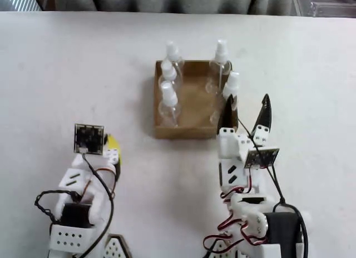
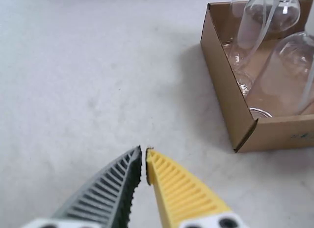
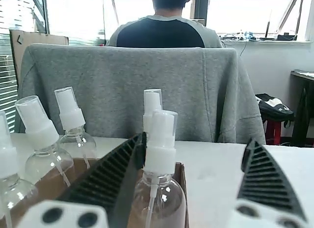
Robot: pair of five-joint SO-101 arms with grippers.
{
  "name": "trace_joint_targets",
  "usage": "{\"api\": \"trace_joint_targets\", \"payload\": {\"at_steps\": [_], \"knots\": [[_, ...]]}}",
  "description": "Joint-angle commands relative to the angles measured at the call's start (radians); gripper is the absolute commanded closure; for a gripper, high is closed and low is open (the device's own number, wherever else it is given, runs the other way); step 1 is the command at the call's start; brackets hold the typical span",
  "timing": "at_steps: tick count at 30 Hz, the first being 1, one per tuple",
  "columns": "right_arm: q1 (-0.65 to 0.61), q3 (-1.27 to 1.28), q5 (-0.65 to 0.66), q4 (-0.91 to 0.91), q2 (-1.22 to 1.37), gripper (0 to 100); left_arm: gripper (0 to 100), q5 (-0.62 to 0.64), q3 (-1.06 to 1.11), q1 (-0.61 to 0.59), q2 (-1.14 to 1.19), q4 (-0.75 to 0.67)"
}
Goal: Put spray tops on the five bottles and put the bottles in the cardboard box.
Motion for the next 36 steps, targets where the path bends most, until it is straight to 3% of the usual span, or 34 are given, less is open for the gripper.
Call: {"api": "trace_joint_targets", "payload": {"at_steps": [1, 4, 11, 28, 31, 36], "knots": [[0.012, 0.012, 0.011, 0.005, -0.054, 72.9, 98, -0.012, -0.002, -0.005, -0.005, 0.006], [0.028, 0.011, 0.011, 0.058, -0.128, 72.9, 98, -0.051, -0.002, -0.005, -0.005, 0.006], [0.031, 0.009, 0.005, 0.394, -0.418, 72.9, 98, -0.054, -0.002, -0.005, -0.005, 0.006], [0.030, 0.032, 0.003, 1.495, -1.222, 73.2, 98, -0.054, -0.002, -0.007, -0.005, 0.008], [0.031, 0.032, 0.003, 1.662, -1.354, 79.0, 98, -0.054, -0.002, -0.007, -0.005, 0.008], [0.028, 0.031, 0.003, 1.894, -1.550, 99.1, 98, -0.054, -0.002, -0.007, -0.005, 0.008]]}}
